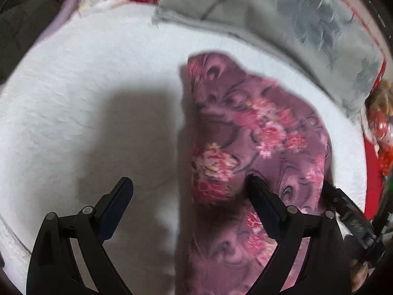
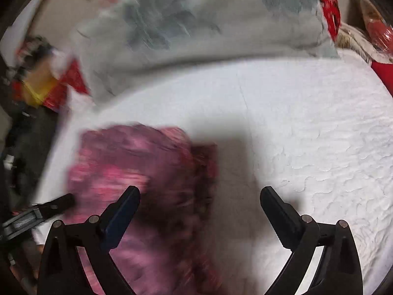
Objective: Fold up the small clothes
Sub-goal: 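Release the garment and pull both grippers back from the bed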
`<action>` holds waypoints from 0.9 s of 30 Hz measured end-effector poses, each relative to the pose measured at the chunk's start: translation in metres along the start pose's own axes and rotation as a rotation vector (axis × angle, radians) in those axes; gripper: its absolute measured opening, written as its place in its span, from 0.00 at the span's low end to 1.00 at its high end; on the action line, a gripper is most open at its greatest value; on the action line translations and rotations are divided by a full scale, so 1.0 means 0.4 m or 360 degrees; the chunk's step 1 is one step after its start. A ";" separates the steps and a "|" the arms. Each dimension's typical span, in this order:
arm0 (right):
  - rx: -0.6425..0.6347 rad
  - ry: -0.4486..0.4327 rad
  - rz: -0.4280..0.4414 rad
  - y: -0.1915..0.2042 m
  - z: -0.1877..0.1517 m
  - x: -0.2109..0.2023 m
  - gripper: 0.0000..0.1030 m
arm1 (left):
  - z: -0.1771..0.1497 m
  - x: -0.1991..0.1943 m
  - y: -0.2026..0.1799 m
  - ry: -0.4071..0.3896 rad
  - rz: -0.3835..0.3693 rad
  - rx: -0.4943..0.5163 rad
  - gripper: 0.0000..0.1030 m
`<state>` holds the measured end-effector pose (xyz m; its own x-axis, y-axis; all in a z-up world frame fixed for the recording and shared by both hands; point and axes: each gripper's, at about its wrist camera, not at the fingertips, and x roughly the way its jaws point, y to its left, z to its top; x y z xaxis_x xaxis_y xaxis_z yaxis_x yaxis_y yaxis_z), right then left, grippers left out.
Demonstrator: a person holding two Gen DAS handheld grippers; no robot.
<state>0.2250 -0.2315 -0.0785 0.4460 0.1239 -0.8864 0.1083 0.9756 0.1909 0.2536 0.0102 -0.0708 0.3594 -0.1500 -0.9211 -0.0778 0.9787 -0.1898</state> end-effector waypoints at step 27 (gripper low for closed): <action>-0.0538 -0.0299 -0.0294 -0.052 -0.385 -0.413 1.00 | -0.414 -0.286 0.039 -0.0401 0.0411 0.0412 0.99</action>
<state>0.0124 -0.2444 -0.0011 0.6041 -0.0629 -0.7944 -0.0819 0.9867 -0.1404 0.0572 0.0194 -0.0249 0.5767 0.1113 -0.8093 0.0293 0.9872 0.1567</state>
